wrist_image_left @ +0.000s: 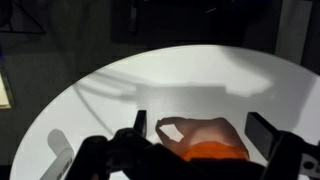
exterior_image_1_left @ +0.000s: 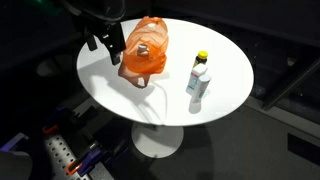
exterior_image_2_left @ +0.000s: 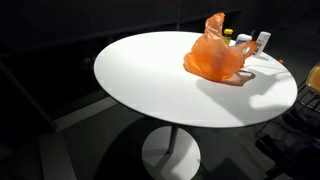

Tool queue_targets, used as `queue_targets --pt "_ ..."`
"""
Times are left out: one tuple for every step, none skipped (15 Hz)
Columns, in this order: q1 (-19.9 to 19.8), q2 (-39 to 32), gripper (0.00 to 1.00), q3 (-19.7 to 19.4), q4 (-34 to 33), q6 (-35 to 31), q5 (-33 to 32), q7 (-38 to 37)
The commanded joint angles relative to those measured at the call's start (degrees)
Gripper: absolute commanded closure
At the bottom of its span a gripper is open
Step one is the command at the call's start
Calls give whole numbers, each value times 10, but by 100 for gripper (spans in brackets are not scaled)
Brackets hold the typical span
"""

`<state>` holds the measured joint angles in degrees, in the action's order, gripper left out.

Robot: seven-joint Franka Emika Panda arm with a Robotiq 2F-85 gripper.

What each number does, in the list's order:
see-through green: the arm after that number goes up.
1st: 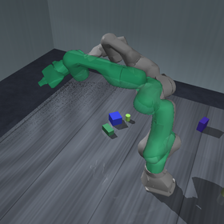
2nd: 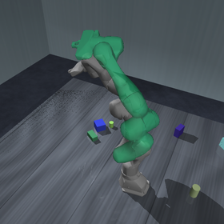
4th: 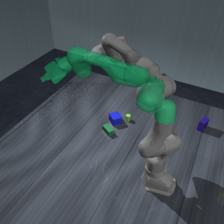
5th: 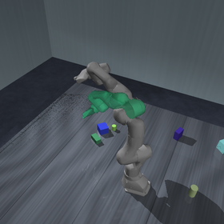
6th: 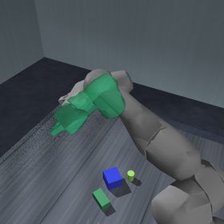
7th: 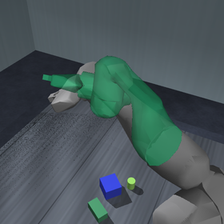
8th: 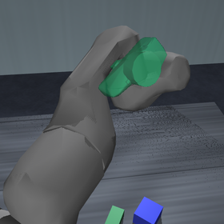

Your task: Put the blue box in the plastic

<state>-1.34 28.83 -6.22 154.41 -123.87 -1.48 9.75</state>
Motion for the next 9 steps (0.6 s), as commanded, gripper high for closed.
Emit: queue_targets --pt "-3 0 0 3 -1 1 2 1" --pt "-3 0 0 3 -1 1 2 1" --pt "-3 0 0 3 -1 1 2 1" --pt "-3 0 0 3 -1 1 2 1" --pt "-3 0 0 3 -1 1 2 1" --pt "-3 -8 0 6 -12 4 2 -5" --pt "-1 -19 0 10 -29 7 5 -15" --pt "0 -27 0 13 -40 9 6 -21" --pt "-1 -37 0 18 -55 9 4 -31"
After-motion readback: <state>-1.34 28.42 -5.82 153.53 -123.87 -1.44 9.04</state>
